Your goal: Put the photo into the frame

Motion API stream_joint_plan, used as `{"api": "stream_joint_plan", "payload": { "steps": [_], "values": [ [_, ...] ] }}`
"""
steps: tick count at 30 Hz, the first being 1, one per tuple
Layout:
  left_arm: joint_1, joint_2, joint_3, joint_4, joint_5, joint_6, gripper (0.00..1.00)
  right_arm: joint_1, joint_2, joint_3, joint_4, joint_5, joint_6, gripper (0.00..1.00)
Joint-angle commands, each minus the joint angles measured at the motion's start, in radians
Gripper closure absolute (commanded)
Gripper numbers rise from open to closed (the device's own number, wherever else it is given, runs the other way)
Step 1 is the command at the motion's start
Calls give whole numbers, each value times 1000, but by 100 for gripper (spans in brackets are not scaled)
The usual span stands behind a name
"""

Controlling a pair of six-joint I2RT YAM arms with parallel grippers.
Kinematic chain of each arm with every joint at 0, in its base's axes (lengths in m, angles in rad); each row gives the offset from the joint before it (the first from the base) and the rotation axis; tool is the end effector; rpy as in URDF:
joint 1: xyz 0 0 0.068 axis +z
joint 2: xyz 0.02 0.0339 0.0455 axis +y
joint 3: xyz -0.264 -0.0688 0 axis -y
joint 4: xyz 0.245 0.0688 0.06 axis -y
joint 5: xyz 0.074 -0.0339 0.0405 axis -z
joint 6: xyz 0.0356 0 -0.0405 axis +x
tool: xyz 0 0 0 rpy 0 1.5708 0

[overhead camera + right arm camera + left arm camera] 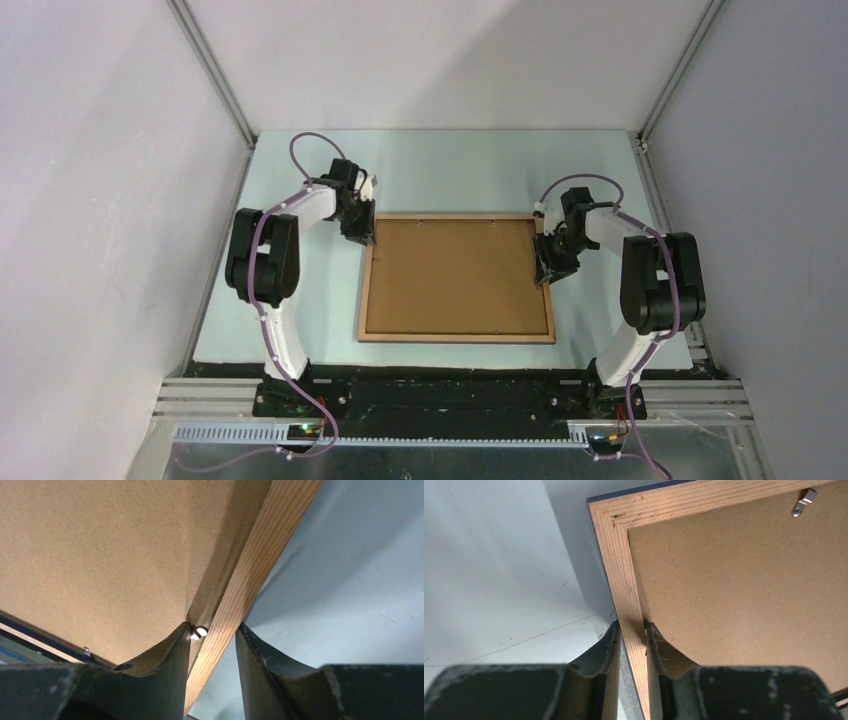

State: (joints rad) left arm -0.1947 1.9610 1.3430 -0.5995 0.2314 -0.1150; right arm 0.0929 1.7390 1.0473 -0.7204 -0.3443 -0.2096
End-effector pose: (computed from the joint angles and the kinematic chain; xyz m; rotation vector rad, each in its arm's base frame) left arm 0.3835 -0.0839 0.1627 0.1697 2.7971 -0.3988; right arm 0.3057 0.0406 0.1576 -0.4805 2.8844 0.4939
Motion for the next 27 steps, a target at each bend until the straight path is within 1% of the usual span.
{"api": "stream_joint_plan", "payload": {
  "steps": [1, 10, 27],
  "values": [
    [4, -15, -16, 46, -7, 12, 100, 16, 4, 13, 34, 24, 1, 59],
    [11, -18, -19, 46, -6, 12, 100, 9, 9, 14, 22, 14, -21, 64],
    [15, -14, -21, 46, -1, 11, 100, -35, 9, 13, -4, -45, -66, 64]
  ]
}}
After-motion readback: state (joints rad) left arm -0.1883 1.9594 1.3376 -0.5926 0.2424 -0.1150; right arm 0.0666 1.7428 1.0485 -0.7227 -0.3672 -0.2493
